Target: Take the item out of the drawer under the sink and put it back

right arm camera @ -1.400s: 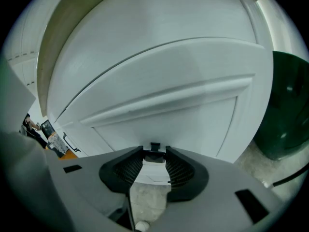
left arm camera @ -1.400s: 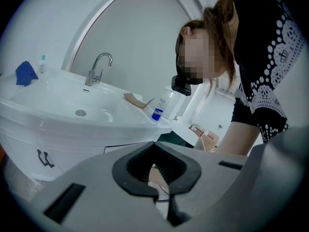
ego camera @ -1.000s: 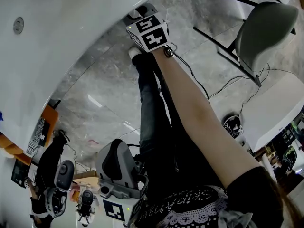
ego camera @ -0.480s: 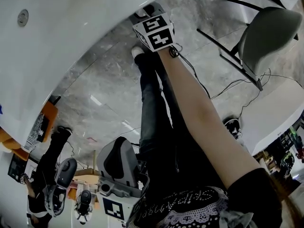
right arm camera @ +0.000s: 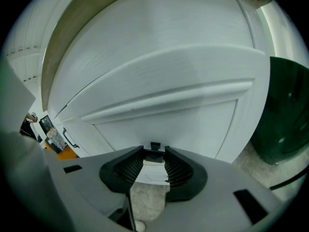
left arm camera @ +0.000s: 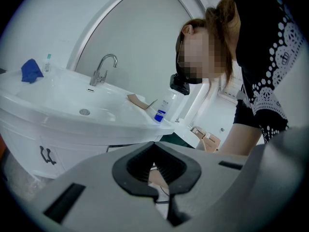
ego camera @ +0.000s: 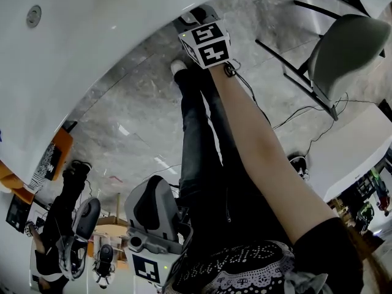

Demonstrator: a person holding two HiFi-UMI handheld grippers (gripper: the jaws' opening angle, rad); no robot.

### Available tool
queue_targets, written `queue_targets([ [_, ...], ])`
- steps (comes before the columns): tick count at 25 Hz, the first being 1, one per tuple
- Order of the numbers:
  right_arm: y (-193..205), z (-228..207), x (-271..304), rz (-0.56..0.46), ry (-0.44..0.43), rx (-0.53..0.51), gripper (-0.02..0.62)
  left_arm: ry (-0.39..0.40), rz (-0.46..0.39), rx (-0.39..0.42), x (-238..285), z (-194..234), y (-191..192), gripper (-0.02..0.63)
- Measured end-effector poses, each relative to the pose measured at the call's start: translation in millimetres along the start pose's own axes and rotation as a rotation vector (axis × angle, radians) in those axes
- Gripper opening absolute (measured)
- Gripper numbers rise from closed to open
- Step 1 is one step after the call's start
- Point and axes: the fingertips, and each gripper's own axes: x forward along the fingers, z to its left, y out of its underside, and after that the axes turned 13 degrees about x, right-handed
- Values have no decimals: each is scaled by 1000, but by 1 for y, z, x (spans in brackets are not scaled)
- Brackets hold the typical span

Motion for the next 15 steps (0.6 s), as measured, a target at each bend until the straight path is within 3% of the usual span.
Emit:
queue_targets([
  [15,19,-2,-18,16,0,-9,146,15,-18,-2,5,-4,-4,5],
])
